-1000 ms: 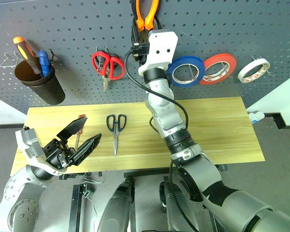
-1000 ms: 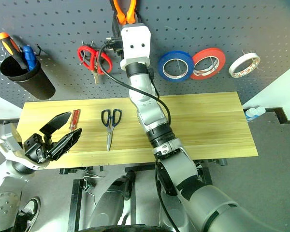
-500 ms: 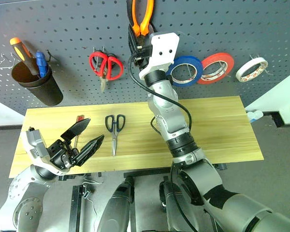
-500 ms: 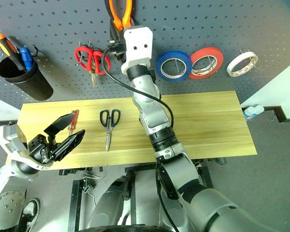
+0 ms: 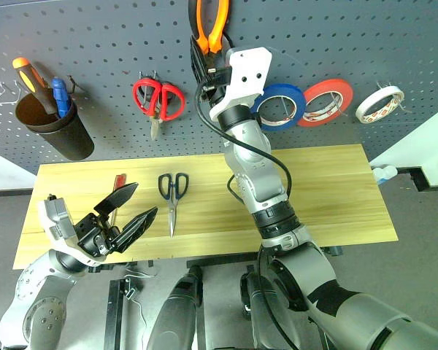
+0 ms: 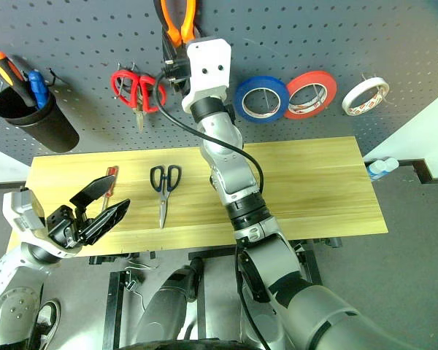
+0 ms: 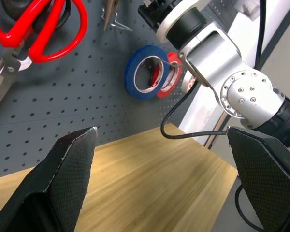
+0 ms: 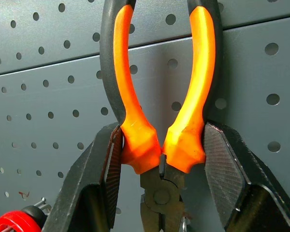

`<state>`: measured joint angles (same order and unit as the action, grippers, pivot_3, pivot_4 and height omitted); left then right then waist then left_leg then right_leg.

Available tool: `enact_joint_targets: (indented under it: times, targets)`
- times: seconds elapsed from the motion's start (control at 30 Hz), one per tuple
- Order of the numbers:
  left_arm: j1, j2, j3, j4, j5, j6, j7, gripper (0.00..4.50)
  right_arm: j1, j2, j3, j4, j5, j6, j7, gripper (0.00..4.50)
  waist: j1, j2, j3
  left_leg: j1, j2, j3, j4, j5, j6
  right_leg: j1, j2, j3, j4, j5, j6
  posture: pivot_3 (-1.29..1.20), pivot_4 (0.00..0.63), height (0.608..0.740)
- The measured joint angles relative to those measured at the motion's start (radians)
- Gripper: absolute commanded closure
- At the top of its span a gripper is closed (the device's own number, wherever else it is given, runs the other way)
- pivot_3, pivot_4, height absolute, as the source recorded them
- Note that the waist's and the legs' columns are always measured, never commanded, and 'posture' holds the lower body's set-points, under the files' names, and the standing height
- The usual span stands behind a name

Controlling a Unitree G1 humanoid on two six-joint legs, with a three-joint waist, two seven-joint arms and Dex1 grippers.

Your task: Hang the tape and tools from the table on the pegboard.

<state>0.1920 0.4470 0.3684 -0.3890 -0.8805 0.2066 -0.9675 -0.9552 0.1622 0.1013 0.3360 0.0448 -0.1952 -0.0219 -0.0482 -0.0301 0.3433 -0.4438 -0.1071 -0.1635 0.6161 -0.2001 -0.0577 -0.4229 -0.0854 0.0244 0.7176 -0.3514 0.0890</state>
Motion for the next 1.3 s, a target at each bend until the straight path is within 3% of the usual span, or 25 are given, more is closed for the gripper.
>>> enact_joint_targets:
  times: [0.47,1.3]
  targets:
    - [-0.003,-0.013,-0.001,0.019,0.014,-0.003,-0.028,0.00,-0.084,0.007,-0.023,-0.122,0.003,0.073,-0.029,2.41,-0.010,0.000,0.000,0.000,0.000,0.000,-0.001,0.000,-0.001,0.000,0.000,0.000,0.000,0.000,0.000,0.03,0.305,0.715]
    - [-0.004,-0.016,-0.001,0.025,0.021,-0.002,-0.031,0.00,-0.064,0.007,-0.006,-0.123,-0.007,0.120,-0.061,2.41,-0.022,0.000,0.000,0.000,0.001,0.001,-0.001,0.001,-0.001,-0.001,0.000,0.000,0.001,0.000,0.000,0.04,0.324,0.715]
